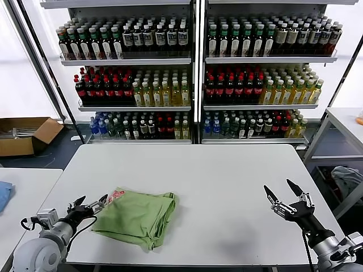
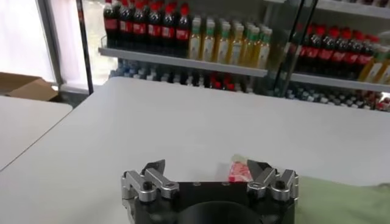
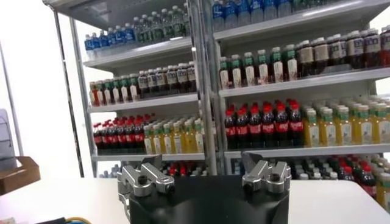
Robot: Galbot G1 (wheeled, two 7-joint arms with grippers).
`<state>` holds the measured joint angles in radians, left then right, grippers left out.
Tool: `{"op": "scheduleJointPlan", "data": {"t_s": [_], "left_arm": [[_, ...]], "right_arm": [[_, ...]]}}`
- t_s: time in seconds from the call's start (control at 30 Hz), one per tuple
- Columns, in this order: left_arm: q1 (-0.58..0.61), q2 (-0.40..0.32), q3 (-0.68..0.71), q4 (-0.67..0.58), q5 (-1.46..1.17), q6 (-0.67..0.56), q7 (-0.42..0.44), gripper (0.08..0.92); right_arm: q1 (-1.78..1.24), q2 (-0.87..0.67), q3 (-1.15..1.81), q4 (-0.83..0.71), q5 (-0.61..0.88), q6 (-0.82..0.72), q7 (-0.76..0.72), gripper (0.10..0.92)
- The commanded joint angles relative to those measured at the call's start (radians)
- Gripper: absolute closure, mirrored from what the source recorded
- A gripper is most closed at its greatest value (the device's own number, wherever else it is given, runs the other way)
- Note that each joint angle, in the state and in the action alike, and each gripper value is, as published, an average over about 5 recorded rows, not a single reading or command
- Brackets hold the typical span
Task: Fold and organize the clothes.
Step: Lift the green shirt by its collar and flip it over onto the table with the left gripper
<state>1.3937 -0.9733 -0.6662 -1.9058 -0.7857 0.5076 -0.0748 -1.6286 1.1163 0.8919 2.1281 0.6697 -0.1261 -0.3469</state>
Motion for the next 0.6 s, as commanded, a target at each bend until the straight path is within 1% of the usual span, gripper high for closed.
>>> {"op": "scheduleJointPlan", "data": {"t_s": [0.03, 0.3, 0.6], "left_arm": [[-0.034, 0.023, 0.043, 0.094, 0.004, 0.024, 0.018, 0.177], [-0.022, -0.018, 0.072, 0.057, 0.008, 0.026, 0.017, 0.177], [-0.012, -0.037, 0.073, 0.034, 0.004, 0.021, 0.02, 0.177]], "right_arm": [[-0.005, 0.0, 0.003, 0.0, 0.0, 0.001, 0.001, 0.203], [-0.007, 0.002, 0.006, -0.001, -0.002, 0.0, 0.004, 0.203], [-0.006, 0.007, -0.006, 0.002, -0.009, -0.001, 0.004, 0.203]]}}
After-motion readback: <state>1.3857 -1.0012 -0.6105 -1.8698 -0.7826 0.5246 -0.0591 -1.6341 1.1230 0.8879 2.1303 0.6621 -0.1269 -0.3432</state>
